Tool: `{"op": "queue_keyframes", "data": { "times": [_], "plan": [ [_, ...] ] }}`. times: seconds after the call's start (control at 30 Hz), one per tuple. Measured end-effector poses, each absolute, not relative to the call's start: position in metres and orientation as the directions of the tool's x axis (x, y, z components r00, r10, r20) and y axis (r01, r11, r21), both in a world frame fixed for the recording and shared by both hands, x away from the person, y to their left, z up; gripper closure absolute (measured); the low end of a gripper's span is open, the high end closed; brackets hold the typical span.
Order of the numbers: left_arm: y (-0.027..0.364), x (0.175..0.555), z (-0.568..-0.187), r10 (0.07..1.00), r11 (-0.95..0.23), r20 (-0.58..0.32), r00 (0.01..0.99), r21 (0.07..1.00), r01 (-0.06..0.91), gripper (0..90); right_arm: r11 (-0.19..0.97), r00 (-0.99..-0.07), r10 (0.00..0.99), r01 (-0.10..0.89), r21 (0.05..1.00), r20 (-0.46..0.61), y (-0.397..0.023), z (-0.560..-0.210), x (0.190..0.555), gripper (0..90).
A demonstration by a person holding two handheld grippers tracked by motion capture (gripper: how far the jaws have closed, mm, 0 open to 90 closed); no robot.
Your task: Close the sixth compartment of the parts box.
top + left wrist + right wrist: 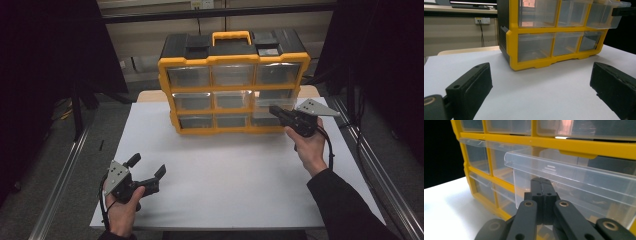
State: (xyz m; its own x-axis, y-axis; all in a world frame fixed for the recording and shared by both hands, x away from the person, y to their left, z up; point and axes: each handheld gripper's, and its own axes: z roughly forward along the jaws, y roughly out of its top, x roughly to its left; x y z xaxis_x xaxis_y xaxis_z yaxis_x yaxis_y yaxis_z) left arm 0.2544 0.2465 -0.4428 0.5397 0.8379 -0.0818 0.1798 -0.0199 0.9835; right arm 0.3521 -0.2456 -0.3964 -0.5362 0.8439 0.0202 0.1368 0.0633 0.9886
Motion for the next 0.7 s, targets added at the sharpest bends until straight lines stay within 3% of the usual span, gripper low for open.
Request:
{"op": "queue_keyframes", "data": {
  "times": [0.7],
  "plan": [
    [0.247,0.2542,-0.4426,0.839,-0.011,-0.086,0.537,0.984,0.176,4.1,0.052,-0.529,0.848,0.135,0.989,0.028,-0.245,-0.3945,0.3587,90.0]
  ]
}}
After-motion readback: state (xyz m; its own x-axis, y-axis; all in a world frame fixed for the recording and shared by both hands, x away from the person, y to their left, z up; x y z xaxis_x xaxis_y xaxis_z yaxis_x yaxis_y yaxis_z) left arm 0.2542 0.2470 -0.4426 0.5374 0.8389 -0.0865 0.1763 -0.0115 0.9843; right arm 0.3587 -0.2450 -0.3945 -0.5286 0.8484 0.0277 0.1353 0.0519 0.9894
